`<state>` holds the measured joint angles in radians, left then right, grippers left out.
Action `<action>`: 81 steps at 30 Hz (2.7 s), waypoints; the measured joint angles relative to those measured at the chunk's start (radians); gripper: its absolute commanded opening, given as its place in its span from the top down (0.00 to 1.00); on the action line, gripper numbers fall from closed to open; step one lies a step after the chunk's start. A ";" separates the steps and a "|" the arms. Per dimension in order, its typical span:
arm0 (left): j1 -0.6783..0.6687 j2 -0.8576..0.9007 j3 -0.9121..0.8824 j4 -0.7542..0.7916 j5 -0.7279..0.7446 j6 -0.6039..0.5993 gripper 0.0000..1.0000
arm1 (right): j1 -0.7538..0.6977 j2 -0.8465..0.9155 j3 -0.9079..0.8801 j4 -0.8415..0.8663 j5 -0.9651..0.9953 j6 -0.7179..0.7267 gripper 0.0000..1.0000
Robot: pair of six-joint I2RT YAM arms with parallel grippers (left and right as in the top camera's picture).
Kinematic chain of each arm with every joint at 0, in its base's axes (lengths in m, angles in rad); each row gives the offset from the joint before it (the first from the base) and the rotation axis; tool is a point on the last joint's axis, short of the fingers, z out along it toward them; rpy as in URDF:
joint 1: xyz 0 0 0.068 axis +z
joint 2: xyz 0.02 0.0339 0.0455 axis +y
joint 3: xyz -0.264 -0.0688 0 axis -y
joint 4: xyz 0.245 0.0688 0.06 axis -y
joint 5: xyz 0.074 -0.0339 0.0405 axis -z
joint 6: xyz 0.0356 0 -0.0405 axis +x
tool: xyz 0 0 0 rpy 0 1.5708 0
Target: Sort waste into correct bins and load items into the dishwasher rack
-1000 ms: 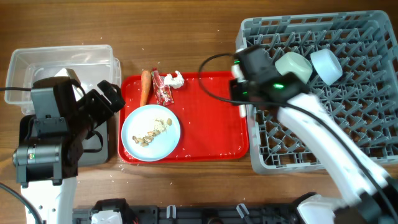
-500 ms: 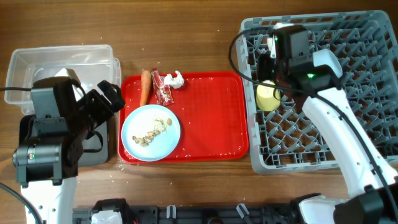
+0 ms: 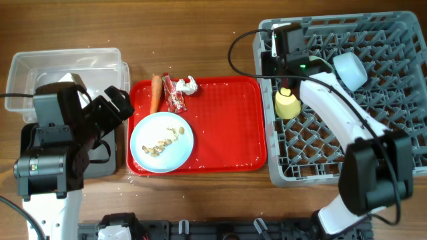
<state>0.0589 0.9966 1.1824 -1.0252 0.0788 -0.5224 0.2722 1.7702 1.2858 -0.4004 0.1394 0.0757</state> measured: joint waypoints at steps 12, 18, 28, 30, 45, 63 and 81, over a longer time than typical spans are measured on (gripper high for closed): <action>0.000 0.000 0.000 0.000 0.000 0.000 0.00 | 0.045 -0.748 0.053 -0.282 -0.450 0.043 0.00; 0.000 0.000 0.000 0.000 0.000 0.000 0.00 | 0.045 -0.875 0.052 -0.502 -0.455 0.133 0.00; 0.000 0.000 0.000 0.000 0.000 0.000 0.00 | 0.045 -0.935 0.032 -0.538 -0.243 -0.064 0.00; 0.000 0.000 0.000 0.000 0.000 0.000 0.00 | 0.045 -0.947 -0.011 -0.501 -0.211 -0.078 0.00; 0.000 0.001 0.000 0.000 0.000 0.000 0.00 | -0.042 -1.542 -0.858 0.005 -0.172 -0.082 0.00; 0.000 0.001 0.000 0.000 0.000 0.000 0.00 | -0.042 -1.753 -1.273 0.399 -0.172 -0.054 0.00; 0.000 0.001 0.000 0.000 0.000 0.000 0.00 | -0.042 -1.753 -1.273 0.401 -0.172 -0.054 0.00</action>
<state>0.0589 0.9974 1.1824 -1.0252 0.0788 -0.5224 0.2298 0.0174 0.0132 0.0002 -0.0322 0.0219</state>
